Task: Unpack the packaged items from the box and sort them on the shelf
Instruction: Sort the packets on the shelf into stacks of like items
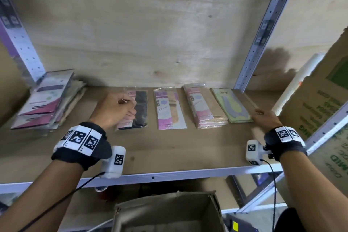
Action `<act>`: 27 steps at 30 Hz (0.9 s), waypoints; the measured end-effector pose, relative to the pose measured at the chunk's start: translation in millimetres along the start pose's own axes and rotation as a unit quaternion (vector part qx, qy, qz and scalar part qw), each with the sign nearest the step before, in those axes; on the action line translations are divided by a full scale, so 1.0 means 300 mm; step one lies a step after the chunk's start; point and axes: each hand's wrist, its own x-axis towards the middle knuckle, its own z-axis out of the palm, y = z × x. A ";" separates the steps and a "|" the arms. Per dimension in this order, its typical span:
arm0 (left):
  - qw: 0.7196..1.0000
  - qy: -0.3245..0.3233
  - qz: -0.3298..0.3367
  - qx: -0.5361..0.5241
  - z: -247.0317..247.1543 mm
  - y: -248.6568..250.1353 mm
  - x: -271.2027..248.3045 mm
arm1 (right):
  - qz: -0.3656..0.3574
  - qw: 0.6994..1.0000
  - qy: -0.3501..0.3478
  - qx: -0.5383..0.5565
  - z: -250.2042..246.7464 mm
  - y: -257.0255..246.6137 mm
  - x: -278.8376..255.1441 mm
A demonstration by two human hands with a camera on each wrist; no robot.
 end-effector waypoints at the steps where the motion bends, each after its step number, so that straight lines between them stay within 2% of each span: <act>1: 1.000 0.001 0.000 0.000 -0.006 -0.003 0.002 | 0.002 1.000 0.009 -0.006 0.001 -0.002 -0.004; 5: 1.000 0.014 0.004 -0.008 -0.029 0.005 0.001 | -0.039 0.996 0.072 -0.024 0.010 -0.072 -0.055; 7: 0.999 0.021 0.007 -0.026 -0.046 0.015 -0.003 | -0.094 0.990 0.100 -0.023 0.035 -0.149 -0.109; 9: 0.999 0.031 0.012 -0.030 -0.073 0.021 -0.008 | -0.164 0.982 0.099 -0.003 0.090 -0.250 -0.182; 12: 0.998 0.063 0.015 -0.025 -0.135 0.019 -0.011 | -0.255 0.963 0.005 0.084 0.217 -0.417 -0.308; 16: 0.991 0.134 0.007 -0.016 -0.243 0.005 -0.011 | -0.306 0.926 -0.128 0.180 0.389 -0.651 -0.463; 19: 0.978 0.205 -0.006 -0.023 -0.347 -0.007 -0.014 | -0.342 0.898 -0.209 0.181 0.513 -0.828 -0.549; 22: 0.944 0.298 -0.017 0.139 -0.458 -0.030 -0.028 | -0.338 0.884 -0.267 0.180 0.643 -0.978 -0.607; 23: 0.933 0.321 -0.029 0.159 -0.491 -0.039 -0.036 | -0.327 0.885 -0.282 0.176 0.687 -1.023 -0.625; 27: 0.919 0.319 -0.099 0.208 -0.591 -0.091 -0.053 | -0.253 0.871 -0.377 0.186 0.848 -1.173 -0.694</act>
